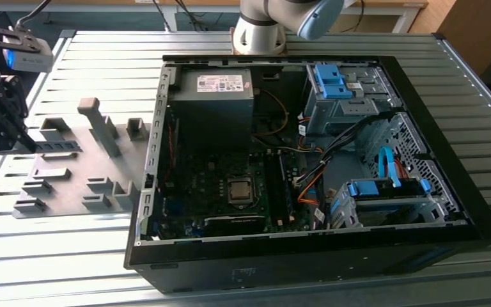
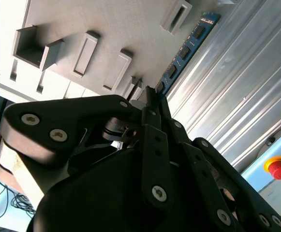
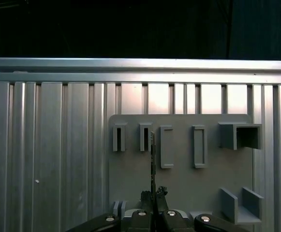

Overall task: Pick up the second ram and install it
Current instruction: 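Pick up the second ram and move it above second insertion slot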

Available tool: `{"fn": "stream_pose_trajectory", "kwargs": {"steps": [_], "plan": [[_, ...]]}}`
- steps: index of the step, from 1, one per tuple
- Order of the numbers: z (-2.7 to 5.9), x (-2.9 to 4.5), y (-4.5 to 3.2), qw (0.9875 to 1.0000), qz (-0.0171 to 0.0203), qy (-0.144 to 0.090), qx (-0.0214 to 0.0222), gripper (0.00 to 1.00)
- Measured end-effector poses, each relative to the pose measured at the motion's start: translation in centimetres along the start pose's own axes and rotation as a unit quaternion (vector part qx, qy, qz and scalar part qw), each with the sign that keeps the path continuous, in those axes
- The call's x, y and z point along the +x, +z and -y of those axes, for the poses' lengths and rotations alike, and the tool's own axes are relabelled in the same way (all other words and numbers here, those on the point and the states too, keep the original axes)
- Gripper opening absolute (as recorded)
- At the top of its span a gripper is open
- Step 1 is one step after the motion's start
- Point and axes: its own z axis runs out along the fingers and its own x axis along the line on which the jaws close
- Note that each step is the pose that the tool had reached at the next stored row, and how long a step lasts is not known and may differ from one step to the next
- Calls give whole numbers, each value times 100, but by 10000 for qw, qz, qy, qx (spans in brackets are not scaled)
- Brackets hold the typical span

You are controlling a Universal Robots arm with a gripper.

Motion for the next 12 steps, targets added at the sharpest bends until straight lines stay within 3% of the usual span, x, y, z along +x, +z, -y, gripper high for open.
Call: {"fn": "stream_pose_trajectory", "kwargs": {"steps": [12], "plan": [[-1,-2,-79,10000,0,0,0,14]]}}
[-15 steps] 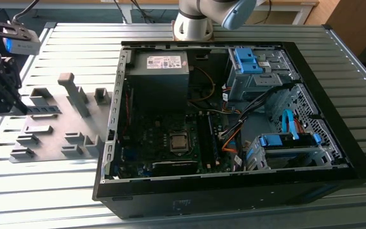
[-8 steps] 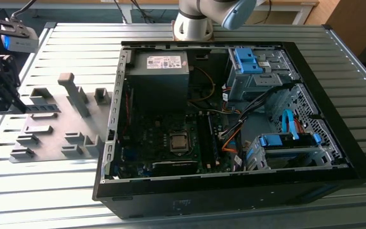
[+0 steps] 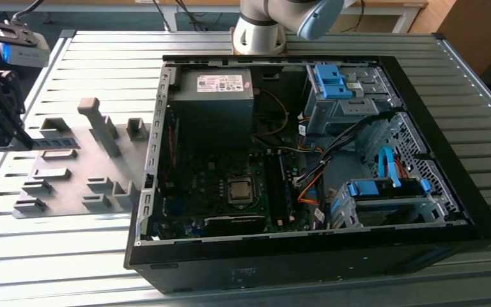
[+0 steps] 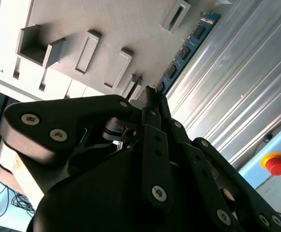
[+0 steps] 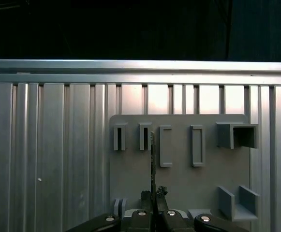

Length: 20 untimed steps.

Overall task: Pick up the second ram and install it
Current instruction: 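Pick up the second ram and move it above second insertion slot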

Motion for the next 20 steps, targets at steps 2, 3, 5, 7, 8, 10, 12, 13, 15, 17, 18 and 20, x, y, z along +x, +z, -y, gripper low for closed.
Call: {"fn": "stream_pose_trajectory", "kwargs": {"steps": [2,3,5,7,8,10,12,13,15,17,18,20], "plan": [[0,0,-14,10000,0,0,0,14],[0,0,-20,10000,0,0,0,14],[0,-1,-35,10000,0,0,0,14],[-1,-1,-48,10000,0,0,0,14],[-1,-1,-55,10000,0,0,0,14],[-1,-2,-70,10000,0,0,0,14],[-1,-2,-85,10000,0,0,0,14],[-1,-2,-92,10000,0,0,0,14],[-2,-2,-106,10000,0,0,0,14],[-2,-2,-121,10000,0,0,0,14],[-2,-3,-129,10000,0,0,0,14],[-2,-3,-143,10000,0,0,0,14]]}}
